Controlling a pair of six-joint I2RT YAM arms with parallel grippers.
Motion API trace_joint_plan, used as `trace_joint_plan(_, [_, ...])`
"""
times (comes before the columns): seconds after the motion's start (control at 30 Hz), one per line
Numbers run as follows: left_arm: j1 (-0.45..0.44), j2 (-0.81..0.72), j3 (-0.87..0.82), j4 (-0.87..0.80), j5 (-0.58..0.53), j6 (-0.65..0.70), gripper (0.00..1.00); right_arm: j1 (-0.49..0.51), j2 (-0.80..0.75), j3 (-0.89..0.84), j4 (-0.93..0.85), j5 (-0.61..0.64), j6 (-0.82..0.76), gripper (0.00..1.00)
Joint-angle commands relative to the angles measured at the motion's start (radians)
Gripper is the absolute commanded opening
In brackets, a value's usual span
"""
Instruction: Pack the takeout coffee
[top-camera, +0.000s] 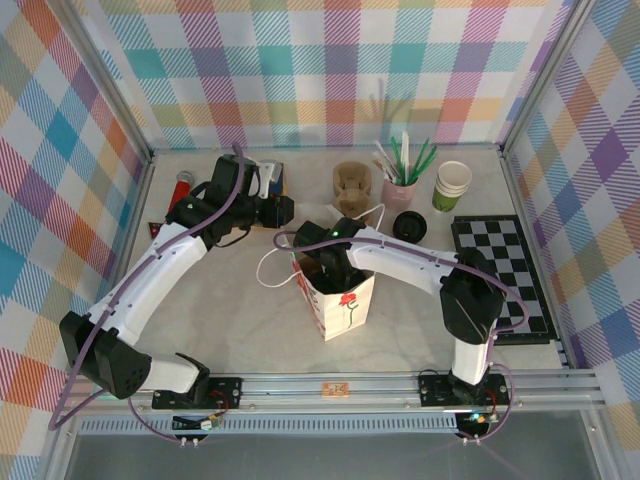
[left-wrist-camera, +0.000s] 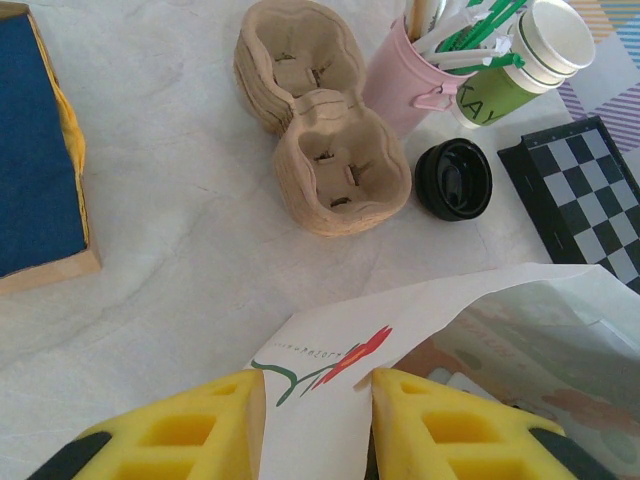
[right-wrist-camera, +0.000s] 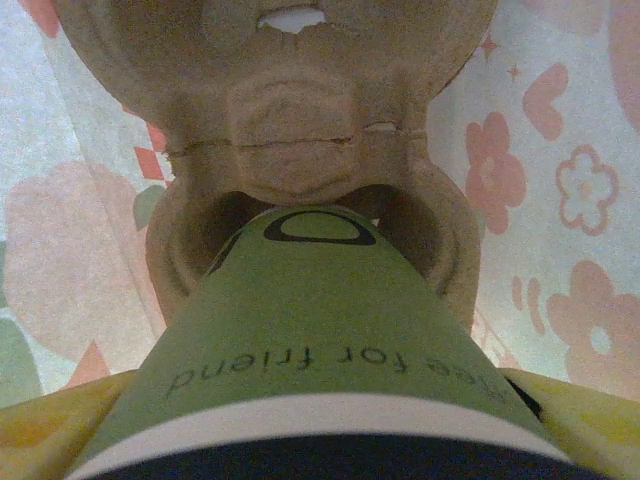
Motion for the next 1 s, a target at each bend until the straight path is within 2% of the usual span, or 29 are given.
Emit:
trace_joint_plan(0.0, [-0.009,-0.028,-0.007,0.015,-0.011,-0.002,0.33,-0.009,0.011,-0.012,0.0,-0.005,-0.012,0.37])
trace_joint_plan(0.97, [-0.01,-0.034,-0.003,0.025,-0.015,-0.007,0.33,-0.013,0.045,-0.088,0.086,-0.014,-0.008,0.36])
